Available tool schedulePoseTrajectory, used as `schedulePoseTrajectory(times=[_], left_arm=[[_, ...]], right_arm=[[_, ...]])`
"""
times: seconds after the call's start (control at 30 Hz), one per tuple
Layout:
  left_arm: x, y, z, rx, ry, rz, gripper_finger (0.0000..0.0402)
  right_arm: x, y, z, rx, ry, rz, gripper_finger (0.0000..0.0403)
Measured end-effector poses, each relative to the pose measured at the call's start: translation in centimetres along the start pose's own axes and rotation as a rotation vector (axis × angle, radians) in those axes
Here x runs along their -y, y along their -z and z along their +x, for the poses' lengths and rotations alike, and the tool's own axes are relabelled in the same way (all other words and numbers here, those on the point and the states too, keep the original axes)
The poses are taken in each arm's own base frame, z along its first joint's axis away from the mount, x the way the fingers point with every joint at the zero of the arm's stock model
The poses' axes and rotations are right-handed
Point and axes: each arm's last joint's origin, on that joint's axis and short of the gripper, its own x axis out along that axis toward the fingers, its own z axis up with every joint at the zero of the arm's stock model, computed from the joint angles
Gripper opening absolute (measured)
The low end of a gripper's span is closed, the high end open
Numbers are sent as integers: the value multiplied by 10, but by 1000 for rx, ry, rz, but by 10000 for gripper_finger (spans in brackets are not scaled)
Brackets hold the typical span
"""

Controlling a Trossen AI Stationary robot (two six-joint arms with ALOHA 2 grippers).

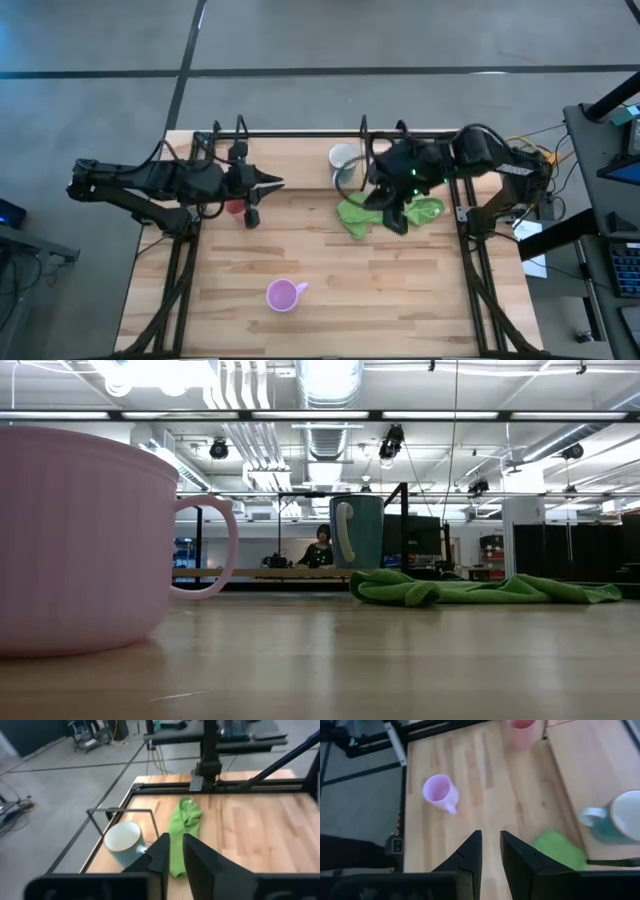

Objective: Stack small to large cups/mugs on shelf
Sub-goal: Put the pink cup on the shelf

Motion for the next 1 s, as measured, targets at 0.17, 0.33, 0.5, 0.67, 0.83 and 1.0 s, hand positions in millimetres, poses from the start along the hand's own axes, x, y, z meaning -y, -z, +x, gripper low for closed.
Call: schedulePoseTrajectory(times=[0.17,0.33,0.5,0.67,0.83,1.0], left_arm=[[5,11,11,-113,-20,-18,91],[11,25,24,-241,-43,-186,108],[20,41,38,-418,-19,-274,109],[25,62,48,-620,-102,-321,109],[27,82,54,-804,-249,-340,109],[23,94,51,-934,-384,-371,109]], right_arm=[[-19,6,8,-37,-20,66,63],[-36,13,15,-68,-28,138,63],[-52,21,34,-106,26,117,63],[-61,26,52,-155,37,89,63],[-61,27,58,-171,43,60,63],[-61,27,55,-165,39,32,63]])
